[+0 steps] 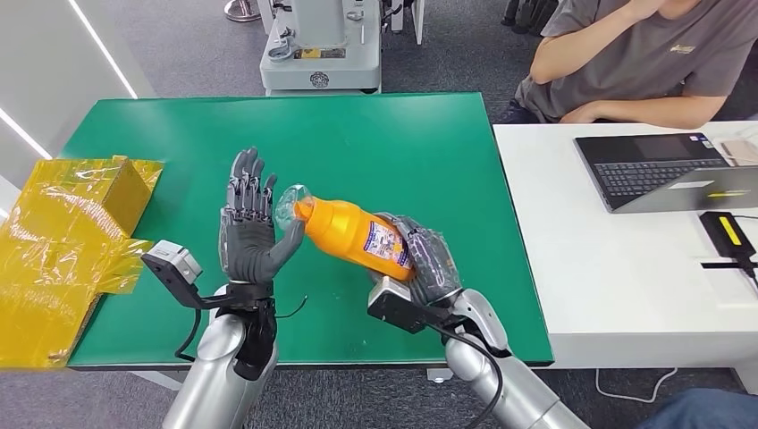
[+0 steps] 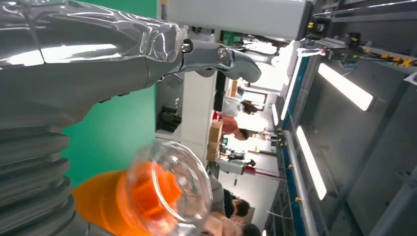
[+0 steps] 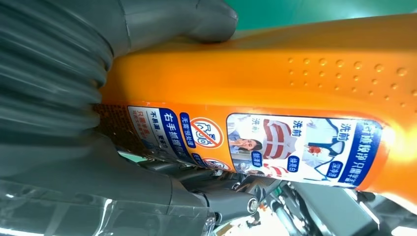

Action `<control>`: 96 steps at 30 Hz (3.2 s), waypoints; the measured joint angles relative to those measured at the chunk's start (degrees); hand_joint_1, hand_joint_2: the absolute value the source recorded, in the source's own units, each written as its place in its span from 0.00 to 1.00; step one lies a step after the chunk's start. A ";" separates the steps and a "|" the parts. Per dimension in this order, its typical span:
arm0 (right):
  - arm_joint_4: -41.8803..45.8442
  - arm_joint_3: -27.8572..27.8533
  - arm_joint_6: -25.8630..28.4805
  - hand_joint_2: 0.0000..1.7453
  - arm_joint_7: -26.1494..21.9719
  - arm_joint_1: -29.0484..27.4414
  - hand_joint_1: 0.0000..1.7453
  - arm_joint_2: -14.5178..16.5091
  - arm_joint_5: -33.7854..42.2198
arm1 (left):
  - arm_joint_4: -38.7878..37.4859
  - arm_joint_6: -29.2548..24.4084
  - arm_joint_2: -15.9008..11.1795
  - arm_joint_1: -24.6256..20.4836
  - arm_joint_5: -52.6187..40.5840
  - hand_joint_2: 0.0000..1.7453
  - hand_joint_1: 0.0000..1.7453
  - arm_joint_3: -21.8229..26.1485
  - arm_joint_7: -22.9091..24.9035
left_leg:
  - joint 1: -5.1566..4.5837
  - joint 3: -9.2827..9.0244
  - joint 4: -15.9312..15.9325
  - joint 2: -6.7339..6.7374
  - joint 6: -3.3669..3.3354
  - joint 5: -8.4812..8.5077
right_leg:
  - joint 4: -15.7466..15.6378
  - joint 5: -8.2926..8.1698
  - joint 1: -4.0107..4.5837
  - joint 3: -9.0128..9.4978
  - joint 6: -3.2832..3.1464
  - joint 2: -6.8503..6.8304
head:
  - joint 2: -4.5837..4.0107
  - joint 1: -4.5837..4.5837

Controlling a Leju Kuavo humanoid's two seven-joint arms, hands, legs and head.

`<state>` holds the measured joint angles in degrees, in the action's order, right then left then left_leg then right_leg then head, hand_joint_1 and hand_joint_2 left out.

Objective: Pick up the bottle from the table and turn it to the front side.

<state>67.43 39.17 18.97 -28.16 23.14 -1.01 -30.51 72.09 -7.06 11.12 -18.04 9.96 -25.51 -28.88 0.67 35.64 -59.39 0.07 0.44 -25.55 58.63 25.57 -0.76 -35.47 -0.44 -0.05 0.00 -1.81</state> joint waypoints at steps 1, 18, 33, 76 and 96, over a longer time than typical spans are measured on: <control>-0.39 0.03 -0.54 1.00 -0.08 0.42 1.00 0.00 0.31 | -0.24 -0.08 -0.01 -0.14 0.18 1.00 0.00 -0.01 -0.16 | 0.00 0.00 0.00 0.00 0.00 0.00 | 0.00 0.00 0.00 0.00 0.00 0.00 | 0.00 -0.01; -4.44 0.28 -0.55 1.00 -2.50 3.83 1.00 0.28 2.85 | -3.43 -0.63 -0.05 -1.96 2.83 1.00 0.00 -0.06 -1.44 | 0.00 0.01 0.00 0.00 0.00 0.00 | 0.01 0.00 0.00 0.00 0.00 0.00 | 0.00 -0.01; -7.05 0.24 -3.20 1.00 -4.09 6.73 1.00 3.23 6.10 | -5.47 -1.18 0.38 -3.39 4.09 1.00 0.00 -1.11 -1.96 | 0.00 0.02 0.00 -0.01 0.00 0.00 | 0.01 0.00 0.00 0.00 0.00 -0.02 | 0.00 0.00; -13.04 -3.70 -11.27 1.00 -0.75 11.22 1.00 3.54 4.64 | -12.35 4.58 3.87 -7.17 3.84 1.00 0.00 -1.31 -1.43 | 0.00 0.02 -0.01 -0.01 0.00 0.01 | 0.02 -0.01 0.00 -0.01 0.00 -0.01 | 0.00 -0.01; -17.24 -3.70 -14.30 1.00 -4.06 12.05 1.00 5.66 3.41 | -14.13 5.09 4.77 -8.10 3.97 1.00 0.00 -1.31 -1.54 | 0.00 0.02 -0.01 -0.01 0.00 0.01 | 0.02 -0.01 0.00 -0.01 0.00 -0.01 | 0.00 -0.01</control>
<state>50.18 35.47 4.67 -32.22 35.18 4.66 -27.09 57.96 -1.97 15.89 -26.15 13.93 -26.82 -30.42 0.67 35.66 -59.41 0.06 0.44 -25.54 58.65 25.57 -0.76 -35.48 -0.44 -0.06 0.00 -1.81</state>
